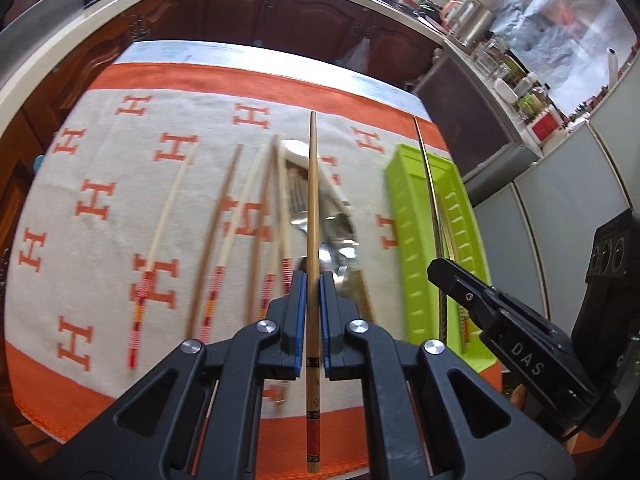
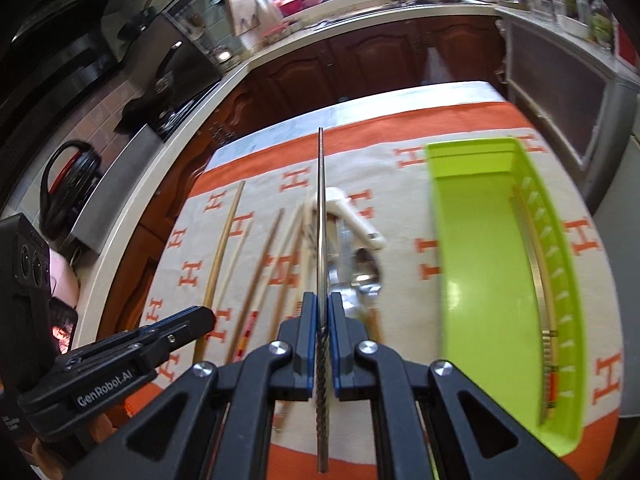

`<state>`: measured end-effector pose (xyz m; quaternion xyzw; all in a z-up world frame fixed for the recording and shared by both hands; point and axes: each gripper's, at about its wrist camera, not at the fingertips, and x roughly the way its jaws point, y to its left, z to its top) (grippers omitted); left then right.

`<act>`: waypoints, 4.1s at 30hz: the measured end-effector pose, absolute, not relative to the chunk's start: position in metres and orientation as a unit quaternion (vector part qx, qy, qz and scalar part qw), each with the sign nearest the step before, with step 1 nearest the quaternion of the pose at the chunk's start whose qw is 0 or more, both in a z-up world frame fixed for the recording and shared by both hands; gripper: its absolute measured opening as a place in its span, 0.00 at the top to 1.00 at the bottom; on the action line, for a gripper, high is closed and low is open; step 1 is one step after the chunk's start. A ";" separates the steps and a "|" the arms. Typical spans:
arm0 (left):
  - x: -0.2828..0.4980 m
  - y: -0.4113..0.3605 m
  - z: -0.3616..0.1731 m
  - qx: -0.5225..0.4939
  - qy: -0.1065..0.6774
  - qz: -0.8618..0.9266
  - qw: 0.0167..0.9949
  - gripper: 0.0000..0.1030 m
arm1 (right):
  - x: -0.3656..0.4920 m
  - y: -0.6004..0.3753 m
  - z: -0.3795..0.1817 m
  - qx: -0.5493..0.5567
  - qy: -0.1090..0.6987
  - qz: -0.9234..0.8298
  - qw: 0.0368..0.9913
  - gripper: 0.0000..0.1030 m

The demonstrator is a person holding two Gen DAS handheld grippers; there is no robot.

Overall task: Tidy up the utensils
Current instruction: 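Carry both chopsticks into the lime-green tray and open both tools, then move both open tools from the tray back over the utensils, then lower the left tool onto a red-banded wooden chopstick and close, then grasp a dark brown chopstick with the right tool while the left tool holds its chopstick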

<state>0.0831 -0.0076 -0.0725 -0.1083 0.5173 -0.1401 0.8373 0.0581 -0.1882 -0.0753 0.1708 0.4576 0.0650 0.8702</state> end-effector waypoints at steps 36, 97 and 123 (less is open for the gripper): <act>0.108 -0.178 -0.121 -0.031 0.584 -0.204 0.785 0.95 | 0.032 -0.333 -0.098 0.244 0.450 -0.112 0.852 0.93; 0.131 0.102 -0.170 -0.029 0.561 -0.048 0.826 0.70 | 0.103 -0.079 -0.127 0.110 0.529 0.126 0.832 0.93; 0.128 0.135 -0.158 -0.075 0.534 -0.037 0.841 0.97 | 0.145 -0.035 -0.160 0.104 0.557 0.141 0.812 0.81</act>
